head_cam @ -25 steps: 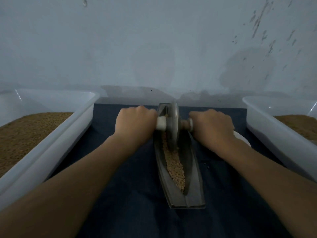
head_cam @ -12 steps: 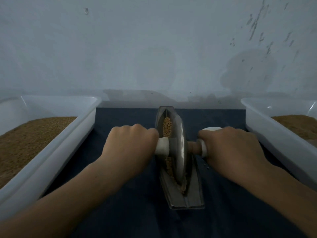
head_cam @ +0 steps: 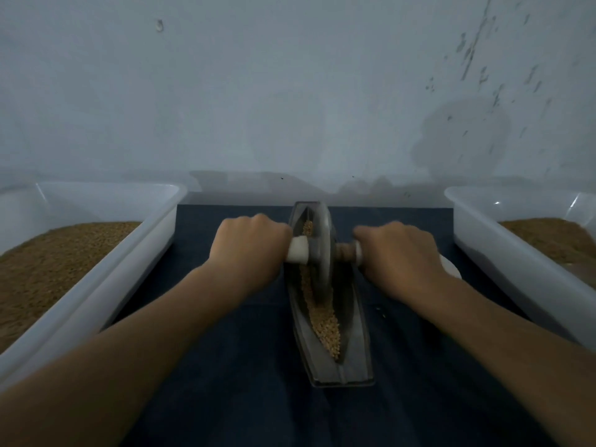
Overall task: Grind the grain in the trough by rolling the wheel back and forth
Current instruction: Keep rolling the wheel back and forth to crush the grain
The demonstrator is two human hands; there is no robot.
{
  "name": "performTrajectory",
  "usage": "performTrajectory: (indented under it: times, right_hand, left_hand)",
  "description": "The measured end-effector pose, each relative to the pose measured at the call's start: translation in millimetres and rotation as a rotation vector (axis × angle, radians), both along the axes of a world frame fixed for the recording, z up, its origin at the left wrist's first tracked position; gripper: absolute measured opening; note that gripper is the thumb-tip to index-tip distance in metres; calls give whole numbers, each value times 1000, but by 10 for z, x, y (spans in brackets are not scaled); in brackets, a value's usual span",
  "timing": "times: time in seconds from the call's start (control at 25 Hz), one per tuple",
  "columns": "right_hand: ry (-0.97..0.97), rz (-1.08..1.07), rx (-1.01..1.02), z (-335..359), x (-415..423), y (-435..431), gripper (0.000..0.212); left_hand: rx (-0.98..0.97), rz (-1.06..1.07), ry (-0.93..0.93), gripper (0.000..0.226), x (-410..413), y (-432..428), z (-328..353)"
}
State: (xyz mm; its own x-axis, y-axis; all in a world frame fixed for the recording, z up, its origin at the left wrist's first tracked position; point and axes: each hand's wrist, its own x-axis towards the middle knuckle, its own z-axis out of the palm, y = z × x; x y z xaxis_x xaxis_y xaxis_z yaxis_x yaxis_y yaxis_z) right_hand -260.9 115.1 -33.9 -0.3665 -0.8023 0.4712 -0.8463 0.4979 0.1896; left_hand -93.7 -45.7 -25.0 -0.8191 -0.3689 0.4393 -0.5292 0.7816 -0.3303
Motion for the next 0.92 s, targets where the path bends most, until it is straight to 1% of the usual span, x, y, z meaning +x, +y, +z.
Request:
performTrajectory:
  times: [0.08,0.12,0.16,0.2,0.28,0.32,0.4,0.44,0.48,0.52,0.6,0.68,0.72,0.76,0.84,0.88,0.92]
  right_hand:
    - [86,65,-36,-23,214,318,55]
    - [106,79,-40,7,290,427,63]
    - [96,73,-20,38,318,480,65]
    - [79,57,2,51,312,482,64]
    - [74,-2,48,20,233,343,52]
    - [73,-24,27,-1,135,197,42]
    - [6,-61,2,33,-65,-168,21]
    - [-13,-81,17,76,-145,-334,11]
    - [-17,-94,29,121,-212,-472,6]
    - [-10,-95,33,161,-248,-552,5]
    - [-4,-64,38,173,-229,-509,12]
    - [2,-29,30,105,-104,-244,25]
    - [37,-13,20,56,-22,-80,31]
    - [79,-6,16,24,75,85,37]
    - [132,-17,46,30,224,315,51]
    - [131,-32,72,32,248,362,53]
    - [111,-45,90,24,242,362,51]
  left_hand:
    - [-74,-58,7,38,271,215,-41]
    - [-110,-80,20,48,366,281,-20]
    - [-132,-95,35,52,406,307,10]
    - [-113,-87,23,51,394,295,18]
    - [-51,-22,-10,39,267,193,-41]
    - [-32,-8,11,30,154,111,-68]
    - [-18,10,47,10,-133,-118,-41]
    - [4,35,38,9,-254,-232,-11]
    - [34,55,31,13,-349,-325,23]
    - [64,65,28,15,-398,-381,50]
    - [91,55,14,15,-351,-360,56]
    - [93,33,1,12,-154,-196,-2]
    - [77,22,-2,11,-34,-89,-46]
    - [59,8,-2,15,91,23,-73]
    - [-7,-15,-5,33,269,180,-53]
    - [-27,-25,-9,36,298,218,-38]
    - [-20,-21,-17,33,283,220,-23]
